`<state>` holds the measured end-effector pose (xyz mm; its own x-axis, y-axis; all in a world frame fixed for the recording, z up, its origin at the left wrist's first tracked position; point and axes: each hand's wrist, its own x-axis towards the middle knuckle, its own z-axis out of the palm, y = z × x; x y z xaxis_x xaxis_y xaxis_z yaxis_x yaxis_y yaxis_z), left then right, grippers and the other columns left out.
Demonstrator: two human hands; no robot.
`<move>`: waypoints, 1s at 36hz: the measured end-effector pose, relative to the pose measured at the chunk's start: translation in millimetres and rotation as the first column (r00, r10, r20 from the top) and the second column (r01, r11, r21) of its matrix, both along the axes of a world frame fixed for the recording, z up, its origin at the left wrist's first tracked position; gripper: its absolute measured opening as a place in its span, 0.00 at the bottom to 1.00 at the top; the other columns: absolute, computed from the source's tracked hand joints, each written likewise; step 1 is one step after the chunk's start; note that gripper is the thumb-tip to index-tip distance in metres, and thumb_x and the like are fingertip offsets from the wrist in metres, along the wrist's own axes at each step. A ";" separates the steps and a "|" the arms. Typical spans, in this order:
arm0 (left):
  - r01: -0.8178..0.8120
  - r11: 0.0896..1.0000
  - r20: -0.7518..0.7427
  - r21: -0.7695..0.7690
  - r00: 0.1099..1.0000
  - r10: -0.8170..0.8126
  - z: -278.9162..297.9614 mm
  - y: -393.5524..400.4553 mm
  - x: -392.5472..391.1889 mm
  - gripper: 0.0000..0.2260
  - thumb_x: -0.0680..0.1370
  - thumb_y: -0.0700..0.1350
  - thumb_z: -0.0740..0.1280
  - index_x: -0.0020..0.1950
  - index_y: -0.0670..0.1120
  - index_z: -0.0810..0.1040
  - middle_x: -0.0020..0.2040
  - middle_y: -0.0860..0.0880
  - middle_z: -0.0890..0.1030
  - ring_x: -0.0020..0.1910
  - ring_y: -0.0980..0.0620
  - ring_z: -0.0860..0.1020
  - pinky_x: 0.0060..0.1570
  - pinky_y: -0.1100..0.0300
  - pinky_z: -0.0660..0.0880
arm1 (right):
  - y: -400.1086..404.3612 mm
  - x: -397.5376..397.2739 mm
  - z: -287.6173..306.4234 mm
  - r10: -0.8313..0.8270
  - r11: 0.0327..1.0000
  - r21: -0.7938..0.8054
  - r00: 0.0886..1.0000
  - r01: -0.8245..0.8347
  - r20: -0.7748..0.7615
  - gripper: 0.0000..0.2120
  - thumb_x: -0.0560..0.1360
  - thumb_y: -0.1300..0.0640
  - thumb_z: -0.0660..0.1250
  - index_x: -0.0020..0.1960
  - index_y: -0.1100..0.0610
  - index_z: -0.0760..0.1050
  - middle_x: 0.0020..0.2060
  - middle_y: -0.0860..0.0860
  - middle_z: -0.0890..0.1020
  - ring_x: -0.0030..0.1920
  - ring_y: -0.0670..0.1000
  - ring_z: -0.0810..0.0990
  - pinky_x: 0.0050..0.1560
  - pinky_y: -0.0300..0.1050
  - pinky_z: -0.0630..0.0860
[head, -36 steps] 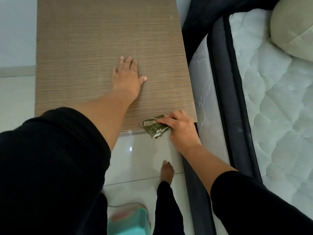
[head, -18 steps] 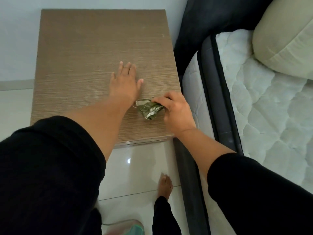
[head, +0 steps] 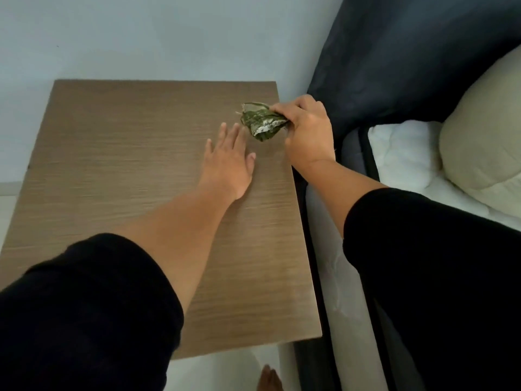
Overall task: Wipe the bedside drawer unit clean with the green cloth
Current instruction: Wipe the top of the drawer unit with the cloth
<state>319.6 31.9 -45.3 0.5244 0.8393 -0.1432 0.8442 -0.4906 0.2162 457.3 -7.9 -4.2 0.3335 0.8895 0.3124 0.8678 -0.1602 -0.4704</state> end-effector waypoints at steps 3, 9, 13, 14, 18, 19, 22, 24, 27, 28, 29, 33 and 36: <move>0.001 1.000 -0.011 0.001 1.000 -0.001 -8.5 17.9 11.6 0.26 0.82 0.52 0.47 0.78 0.45 0.46 0.78 0.47 0.45 0.77 0.47 0.41 0.75 0.47 0.46 | 27.5 12.9 -5.9 -0.008 1.000 0.011 1.000 0.008 0.000 0.20 0.72 0.70 0.62 0.59 0.54 0.79 0.51 0.55 0.78 0.53 0.57 0.73 0.54 0.51 0.74; -0.077 0.997 0.025 -0.015 0.997 0.077 -24.5 45.2 31.0 0.25 0.82 0.52 0.46 0.78 0.46 0.47 0.78 0.48 0.44 0.77 0.48 0.40 0.75 0.46 0.44 | 77.5 34.8 -21.4 -0.054 0.998 0.029 0.999 0.054 -0.010 0.21 0.72 0.71 0.61 0.59 0.53 0.79 0.50 0.55 0.78 0.53 0.56 0.74 0.54 0.50 0.74; -0.129 0.992 0.063 0.011 0.990 0.128 -35.1 53.6 41.2 0.25 0.82 0.53 0.43 0.78 0.46 0.46 0.79 0.49 0.45 0.77 0.49 0.40 0.74 0.45 0.41 | 104.1 41.4 -28.9 -0.034 0.999 -0.005 0.999 0.034 -0.015 0.22 0.72 0.71 0.61 0.59 0.53 0.79 0.53 0.55 0.77 0.55 0.57 0.74 0.56 0.51 0.74; -0.137 0.990 0.073 0.028 0.988 0.135 -37.8 54.5 42.2 0.25 0.81 0.53 0.43 0.78 0.47 0.47 0.79 0.49 0.46 0.77 0.49 0.41 0.74 0.45 0.41 | 110.8 43.4 -31.4 -0.029 0.999 -0.012 0.999 0.029 -0.013 0.21 0.72 0.71 0.60 0.59 0.53 0.79 0.53 0.56 0.77 0.55 0.57 0.74 0.56 0.52 0.74; -0.153 0.987 0.095 0.053 0.985 0.147 -42.1 53.7 42.3 0.25 0.81 0.54 0.43 0.78 0.48 0.47 0.79 0.51 0.47 0.77 0.51 0.42 0.74 0.45 0.41 | 129.5 49.2 -39.0 -0.042 0.999 -0.031 0.999 0.041 -0.018 0.21 0.73 0.70 0.59 0.60 0.53 0.78 0.54 0.56 0.77 0.57 0.58 0.74 0.57 0.51 0.73; -0.156 0.986 0.100 0.051 0.984 0.150 -43.1 54.4 42.2 0.25 0.81 0.53 0.43 0.78 0.48 0.47 0.79 0.51 0.48 0.77 0.51 0.43 0.74 0.45 0.42 | 133.6 50.0 -41.4 -0.050 0.998 -0.040 0.998 0.049 -0.024 0.21 0.73 0.70 0.59 0.60 0.53 0.78 0.55 0.56 0.77 0.57 0.57 0.73 0.58 0.50 0.73; -0.161 0.986 0.116 0.048 0.981 0.154 -43.2 53.5 42.2 0.25 0.81 0.53 0.44 0.78 0.48 0.47 0.79 0.51 0.48 0.77 0.51 0.43 0.74 0.45 0.41 | 140.5 52.9 -47.0 -0.060 0.992 -0.112 0.998 0.059 -0.009 0.24 0.74 0.71 0.57 0.62 0.51 0.77 0.56 0.55 0.76 0.60 0.57 0.71 0.60 0.48 0.71; -0.163 0.985 0.115 0.046 0.981 0.157 -43.1 53.6 42.4 0.25 0.81 0.53 0.44 0.78 0.49 0.47 0.79 0.51 0.47 0.77 0.52 0.42 0.74 0.46 0.41 | 144.0 53.8 -49.4 -0.042 0.984 -0.171 0.999 0.040 -0.006 0.24 0.74 0.71 0.56 0.63 0.50 0.76 0.58 0.55 0.75 0.61 0.56 0.69 0.62 0.50 0.69; -0.166 0.985 0.112 0.051 0.981 0.160 -43.4 54.0 42.0 0.25 0.81 0.53 0.44 0.78 0.49 0.47 0.79 0.51 0.47 0.77 0.52 0.42 0.74 0.46 0.40 | 147.6 53.6 -53.8 -0.012 0.966 -0.257 0.999 0.001 -0.038 0.26 0.75 0.71 0.54 0.65 0.49 0.74 0.61 0.53 0.74 0.63 0.56 0.69 0.66 0.50 0.67; -0.168 0.984 0.113 0.053 0.981 0.161 -43.4 54.7 42.1 0.25 0.81 0.53 0.44 0.78 0.49 0.47 0.79 0.51 0.47 0.77 0.52 0.42 0.74 0.46 0.40 | 150.0 54.2 -55.7 -0.004 0.962 -0.272 0.999 -0.010 -0.051 0.27 0.75 0.71 0.54 0.65 0.48 0.74 0.61 0.53 0.75 0.63 0.56 0.70 0.66 0.50 0.67; -0.169 0.984 0.115 0.056 0.980 0.162 -43.4 54.9 42.1 0.25 0.82 0.53 0.45 0.78 0.49 0.47 0.79 0.51 0.47 0.77 0.52 0.42 0.74 0.46 0.40 | 151.7 54.9 -56.9 0.000 0.961 -0.277 0.998 -0.017 -0.063 0.28 0.74 0.71 0.54 0.65 0.48 0.74 0.61 0.53 0.76 0.63 0.56 0.71 0.67 0.50 0.68; -0.172 0.983 0.119 0.055 0.979 0.165 -42.5 55.4 42.5 0.25 0.82 0.52 0.45 0.78 0.48 0.48 0.79 0.51 0.48 0.77 0.52 0.43 0.74 0.46 0.40 | 153.5 58.3 -57.1 -0.004 0.957 -0.290 0.996 -0.021 -0.084 0.28 0.73 0.71 0.55 0.63 0.47 0.75 0.58 0.53 0.77 0.62 0.55 0.72 0.67 0.46 0.68; -0.175 0.983 0.120 0.061 0.979 0.166 -42.0 55.2 42.5 0.24 0.82 0.52 0.45 0.78 0.47 0.49 0.78 0.51 0.49 0.77 0.52 0.44 0.74 0.46 0.40 | 144.1 57.8 -55.3 0.007 0.956 -0.292 0.997 -0.027 -0.071 0.28 0.73 0.72 0.55 0.64 0.47 0.75 0.59 0.54 0.76 0.63 0.55 0.69 0.67 0.42 0.66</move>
